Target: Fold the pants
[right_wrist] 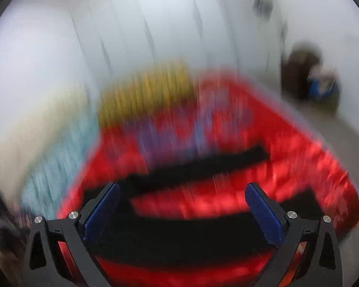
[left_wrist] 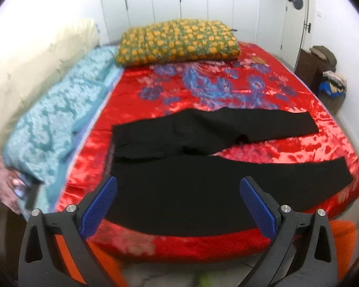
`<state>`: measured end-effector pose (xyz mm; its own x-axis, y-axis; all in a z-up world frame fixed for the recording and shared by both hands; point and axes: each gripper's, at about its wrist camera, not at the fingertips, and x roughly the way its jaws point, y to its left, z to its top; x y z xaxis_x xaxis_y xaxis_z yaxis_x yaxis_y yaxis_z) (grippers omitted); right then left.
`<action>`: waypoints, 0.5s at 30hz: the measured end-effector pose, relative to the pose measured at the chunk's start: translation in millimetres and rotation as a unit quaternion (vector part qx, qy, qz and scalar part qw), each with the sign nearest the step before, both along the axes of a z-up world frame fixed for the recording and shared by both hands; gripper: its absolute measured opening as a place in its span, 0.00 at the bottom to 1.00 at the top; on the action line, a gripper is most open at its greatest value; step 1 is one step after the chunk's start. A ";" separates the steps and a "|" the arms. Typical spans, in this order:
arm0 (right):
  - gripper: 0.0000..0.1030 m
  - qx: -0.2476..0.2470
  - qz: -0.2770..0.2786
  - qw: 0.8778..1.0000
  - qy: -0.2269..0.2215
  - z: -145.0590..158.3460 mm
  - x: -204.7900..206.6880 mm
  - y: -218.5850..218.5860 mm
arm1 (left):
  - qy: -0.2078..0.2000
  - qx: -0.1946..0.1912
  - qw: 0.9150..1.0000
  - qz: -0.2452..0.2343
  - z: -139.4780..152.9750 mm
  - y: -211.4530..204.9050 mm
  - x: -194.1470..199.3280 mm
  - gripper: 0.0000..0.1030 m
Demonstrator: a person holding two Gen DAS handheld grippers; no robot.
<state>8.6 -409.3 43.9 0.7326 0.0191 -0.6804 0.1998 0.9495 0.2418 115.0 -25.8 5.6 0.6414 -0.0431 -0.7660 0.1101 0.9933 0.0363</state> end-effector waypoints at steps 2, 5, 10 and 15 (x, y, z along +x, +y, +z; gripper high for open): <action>1.00 0.027 -0.009 0.999 0.021 -34.4 36.3 -49.1 | 0.027 -0.007 1.000 -0.003 -16.9 -6.4 11.9 0.99; 1.00 0.034 -0.051 0.997 0.037 -66.3 107.4 -148.8 | 0.052 0.007 0.999 -0.001 -44.3 -14.0 22.2 0.99; 0.86 0.053 -0.053 0.990 0.117 -126.7 240.1 -261.3 | 0.104 0.027 0.994 0.014 -83.6 -28.2 49.2 0.99; 0.66 0.027 -0.038 0.981 0.187 -193.3 324.5 -300.2 | 0.139 0.045 0.989 0.010 -110.8 -51.2 67.3 0.99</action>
<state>333.1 -709.5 -149.3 0.4333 0.0181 -0.9011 0.3536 0.9162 0.1884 182.3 -77.0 -105.2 0.4049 0.0448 -0.9133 0.1084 0.9894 0.0966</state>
